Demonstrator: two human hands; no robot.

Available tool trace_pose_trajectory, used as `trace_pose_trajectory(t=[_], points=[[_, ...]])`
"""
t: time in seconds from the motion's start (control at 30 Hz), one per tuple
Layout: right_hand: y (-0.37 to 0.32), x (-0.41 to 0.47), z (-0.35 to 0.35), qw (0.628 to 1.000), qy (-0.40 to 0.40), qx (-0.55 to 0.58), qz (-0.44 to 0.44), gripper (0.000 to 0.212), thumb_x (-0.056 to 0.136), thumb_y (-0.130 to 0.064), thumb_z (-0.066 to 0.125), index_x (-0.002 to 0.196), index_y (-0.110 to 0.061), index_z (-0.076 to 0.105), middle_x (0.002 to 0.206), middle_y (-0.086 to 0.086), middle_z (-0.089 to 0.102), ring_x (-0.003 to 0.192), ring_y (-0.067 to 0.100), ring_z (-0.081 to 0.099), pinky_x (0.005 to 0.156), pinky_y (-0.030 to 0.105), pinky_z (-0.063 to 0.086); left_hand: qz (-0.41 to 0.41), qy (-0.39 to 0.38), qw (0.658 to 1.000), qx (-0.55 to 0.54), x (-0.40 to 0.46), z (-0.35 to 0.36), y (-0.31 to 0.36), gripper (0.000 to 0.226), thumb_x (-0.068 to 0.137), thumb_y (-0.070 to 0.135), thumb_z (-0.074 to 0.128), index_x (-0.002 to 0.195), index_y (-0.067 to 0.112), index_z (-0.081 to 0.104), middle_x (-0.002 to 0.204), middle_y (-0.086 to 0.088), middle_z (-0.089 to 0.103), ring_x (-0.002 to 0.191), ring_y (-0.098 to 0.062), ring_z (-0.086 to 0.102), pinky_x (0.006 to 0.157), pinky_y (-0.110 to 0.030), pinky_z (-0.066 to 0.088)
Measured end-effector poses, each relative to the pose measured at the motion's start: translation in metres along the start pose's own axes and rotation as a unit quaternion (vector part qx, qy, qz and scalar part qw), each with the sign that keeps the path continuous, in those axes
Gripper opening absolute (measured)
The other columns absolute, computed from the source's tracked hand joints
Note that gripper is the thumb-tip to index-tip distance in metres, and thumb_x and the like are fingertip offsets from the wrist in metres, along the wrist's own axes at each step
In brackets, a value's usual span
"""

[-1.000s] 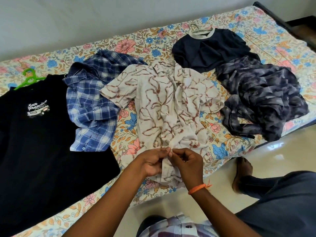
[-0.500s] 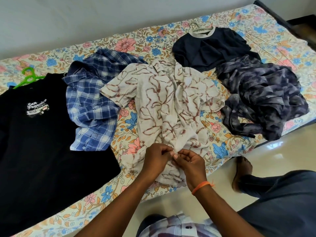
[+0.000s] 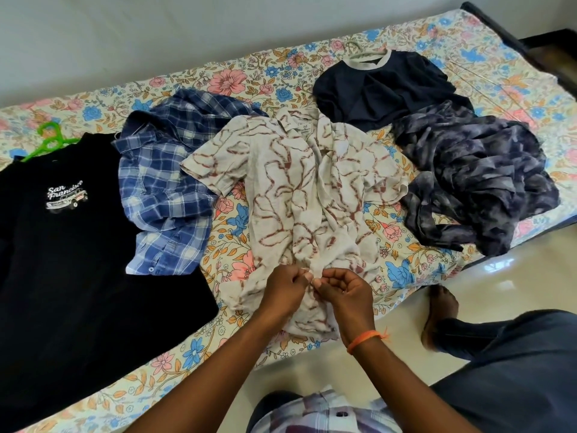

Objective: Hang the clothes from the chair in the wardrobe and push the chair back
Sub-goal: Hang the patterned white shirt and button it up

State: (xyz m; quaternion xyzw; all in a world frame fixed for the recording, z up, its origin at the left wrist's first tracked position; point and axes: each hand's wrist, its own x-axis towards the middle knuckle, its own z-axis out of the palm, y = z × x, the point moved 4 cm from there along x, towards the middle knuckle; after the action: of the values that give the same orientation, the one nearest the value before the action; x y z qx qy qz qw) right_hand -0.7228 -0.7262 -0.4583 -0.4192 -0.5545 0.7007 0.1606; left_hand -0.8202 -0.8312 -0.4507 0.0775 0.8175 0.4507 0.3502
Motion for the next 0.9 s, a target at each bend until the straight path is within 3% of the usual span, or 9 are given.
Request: trace_pose_trajectory(t=[0.07,0.13,0.33,0.43,0.57,0.77,0.9], points=[[0.001,-0.003,0.003,0.999,0.026,-0.015,-0.016,0.025,0.075,-0.003,0.082,0.092,-0.005,0.065,0.08,0.013,0.069,0.067,0.024,0.068,0.06,0.032,0.059,-0.017,0.001,0.998,-0.057,0.0,0.0,-0.004,0.029,0.094,0.022,0.061,0.076,0.0,0.067,0.067,-0.008,0.063,0.063,-0.018,0.053,0.065,-0.041,0.047],[0.002,-0.006,0.005,0.997,0.052,-0.034,-0.041,0.028,0.075,-0.008,0.084,0.09,-0.006,0.06,0.08,0.014,0.066,0.064,0.032,0.068,0.058,0.04,0.06,-0.013,0.024,0.997,-0.068,-0.001,0.001,0.001,0.028,0.095,0.018,0.061,0.069,0.008,0.067,0.062,-0.003,0.063,0.058,-0.015,0.053,0.063,-0.034,0.043],[0.007,-0.007,0.006,0.997,0.035,-0.051,-0.04,0.02,0.078,0.001,0.078,0.09,-0.013,0.072,0.085,0.006,0.074,0.083,0.022,0.072,0.079,0.04,0.06,-0.028,0.05,0.984,-0.169,-0.009,0.001,0.005,0.01,0.084,0.01,0.076,0.078,0.017,0.072,0.075,-0.002,0.075,0.076,-0.015,0.072,0.079,-0.031,0.059],[0.006,-0.008,0.003,0.995,0.037,-0.066,-0.06,0.02,0.078,0.0,0.079,0.089,-0.015,0.075,0.084,0.003,0.076,0.082,0.019,0.073,0.08,0.039,0.06,0.002,0.061,0.989,-0.134,-0.013,-0.001,0.011,0.01,0.081,0.013,0.079,0.076,0.018,0.072,0.07,0.004,0.073,0.068,-0.005,0.07,0.065,-0.017,0.055],[0.005,-0.01,0.001,0.992,0.041,-0.08,-0.084,0.019,0.077,-0.002,0.08,0.088,-0.016,0.078,0.084,0.001,0.077,0.083,0.017,0.073,0.079,0.039,0.06,0.038,0.047,0.997,-0.045,-0.014,0.004,0.012,0.009,0.088,0.022,0.071,0.084,0.015,0.074,0.076,0.003,0.073,0.071,-0.007,0.069,0.067,-0.023,0.055],[0.003,-0.012,-0.001,0.987,0.026,-0.098,-0.122,0.021,0.078,0.001,0.079,0.09,-0.016,0.078,0.088,0.002,0.076,0.086,0.018,0.073,0.079,0.036,0.059,0.048,0.02,0.998,-0.046,-0.019,-0.001,0.015,0.021,0.091,0.02,0.068,0.074,0.01,0.075,0.053,0.011,0.064,0.048,0.004,0.055,0.057,-0.02,0.043],[0.001,-0.014,0.001,0.982,0.045,-0.121,-0.135,0.028,0.078,0.001,0.079,0.086,-0.026,0.075,0.081,-0.002,0.075,0.078,0.013,0.071,0.073,0.029,0.059,0.079,0.058,0.995,0.032,-0.021,-0.002,0.021,0.022,0.088,0.019,0.068,0.066,0.015,0.071,0.058,0.006,0.065,0.049,0.001,0.055,0.052,-0.018,0.043]])
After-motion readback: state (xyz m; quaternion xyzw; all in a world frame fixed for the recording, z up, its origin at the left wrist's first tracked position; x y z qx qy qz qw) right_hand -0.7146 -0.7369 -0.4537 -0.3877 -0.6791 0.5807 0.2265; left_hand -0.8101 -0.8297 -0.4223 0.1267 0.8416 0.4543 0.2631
